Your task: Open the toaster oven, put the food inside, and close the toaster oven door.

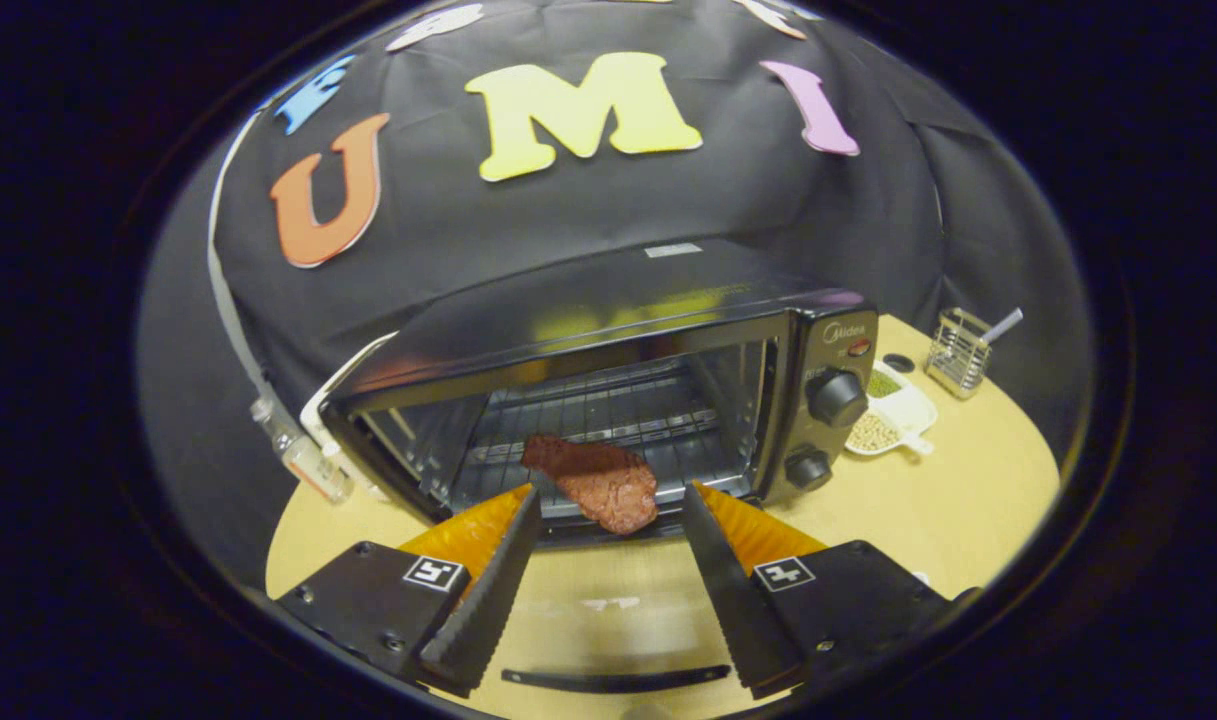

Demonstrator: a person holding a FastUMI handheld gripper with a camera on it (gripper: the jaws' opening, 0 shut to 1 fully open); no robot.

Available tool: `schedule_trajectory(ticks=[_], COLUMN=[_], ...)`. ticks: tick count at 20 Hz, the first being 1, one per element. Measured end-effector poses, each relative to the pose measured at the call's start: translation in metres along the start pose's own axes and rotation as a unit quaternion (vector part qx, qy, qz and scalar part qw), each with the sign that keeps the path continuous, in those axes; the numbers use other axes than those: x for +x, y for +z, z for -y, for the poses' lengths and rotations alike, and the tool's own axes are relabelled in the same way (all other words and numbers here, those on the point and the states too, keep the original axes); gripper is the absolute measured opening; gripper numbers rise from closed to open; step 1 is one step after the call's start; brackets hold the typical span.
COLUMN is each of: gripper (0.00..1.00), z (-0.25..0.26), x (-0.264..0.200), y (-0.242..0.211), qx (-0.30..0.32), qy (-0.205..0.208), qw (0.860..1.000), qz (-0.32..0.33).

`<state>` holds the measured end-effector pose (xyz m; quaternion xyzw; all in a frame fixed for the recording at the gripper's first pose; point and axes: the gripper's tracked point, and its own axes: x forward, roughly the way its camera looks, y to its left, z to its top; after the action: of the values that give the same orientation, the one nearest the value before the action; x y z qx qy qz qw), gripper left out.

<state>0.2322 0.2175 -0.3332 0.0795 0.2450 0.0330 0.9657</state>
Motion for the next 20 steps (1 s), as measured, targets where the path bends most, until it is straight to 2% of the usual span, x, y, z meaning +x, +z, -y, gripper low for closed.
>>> schedule_trajectory(ticks=[3, 7, 12, 20], gripper=[0.91, 0.92, 0.92, 0.92], z=[0.003, 0.015, 0.027, 0.042], x=[-0.03, -0.06, -0.086, -0.089], y=[-0.014, -0.034, -0.078, -0.143], qx=[-0.008, -0.06, -0.08, -0.07], qy=[0.013, 0.016, 0.022, 0.02], qw=[1.0, 0.998, 0.995, 0.991], qz=[-0.015, -0.027, -0.063, -0.116])
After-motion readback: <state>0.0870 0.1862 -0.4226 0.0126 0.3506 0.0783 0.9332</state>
